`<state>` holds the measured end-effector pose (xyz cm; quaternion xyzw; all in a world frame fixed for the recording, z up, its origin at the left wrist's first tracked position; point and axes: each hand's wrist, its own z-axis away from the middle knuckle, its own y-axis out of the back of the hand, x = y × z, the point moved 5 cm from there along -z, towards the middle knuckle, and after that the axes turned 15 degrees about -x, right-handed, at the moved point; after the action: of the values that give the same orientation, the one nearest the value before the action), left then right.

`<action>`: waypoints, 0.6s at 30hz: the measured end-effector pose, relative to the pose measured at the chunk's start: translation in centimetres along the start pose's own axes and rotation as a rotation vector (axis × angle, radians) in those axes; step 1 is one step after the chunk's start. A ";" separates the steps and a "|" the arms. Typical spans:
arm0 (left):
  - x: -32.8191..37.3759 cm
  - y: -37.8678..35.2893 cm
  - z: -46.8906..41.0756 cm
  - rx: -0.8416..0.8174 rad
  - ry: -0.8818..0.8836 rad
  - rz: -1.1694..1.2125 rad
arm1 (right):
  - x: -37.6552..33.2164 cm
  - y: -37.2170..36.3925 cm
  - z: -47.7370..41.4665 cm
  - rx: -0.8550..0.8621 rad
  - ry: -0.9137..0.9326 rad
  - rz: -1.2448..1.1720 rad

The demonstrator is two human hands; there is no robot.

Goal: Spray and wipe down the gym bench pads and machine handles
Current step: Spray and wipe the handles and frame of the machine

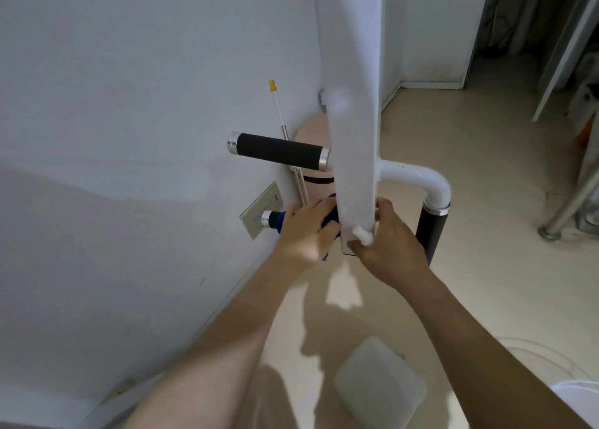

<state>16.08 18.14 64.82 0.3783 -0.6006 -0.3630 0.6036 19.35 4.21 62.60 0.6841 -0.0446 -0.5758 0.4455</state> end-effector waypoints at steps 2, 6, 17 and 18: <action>-0.9 0.5 0.5 -0.043 -0.040 -0.051 | 0.2 0.0 0.4 -0.004 0.001 0.002; -7.0 3.2 2.8 0.059 0.133 -0.020 | -0.1 -0.5 0.7 -0.006 0.031 0.006; -5.7 2.8 3.5 0.168 0.207 -0.060 | 0.1 -0.4 0.6 -0.003 0.029 -0.023; -4.0 1.4 3.6 0.174 0.112 -0.082 | -0.1 -0.5 0.6 -0.010 0.031 -0.024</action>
<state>12.36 22.27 64.18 0.4732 -0.5792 -0.3120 0.5859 18.59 4.17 62.38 0.6913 -0.0265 -0.5707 0.4424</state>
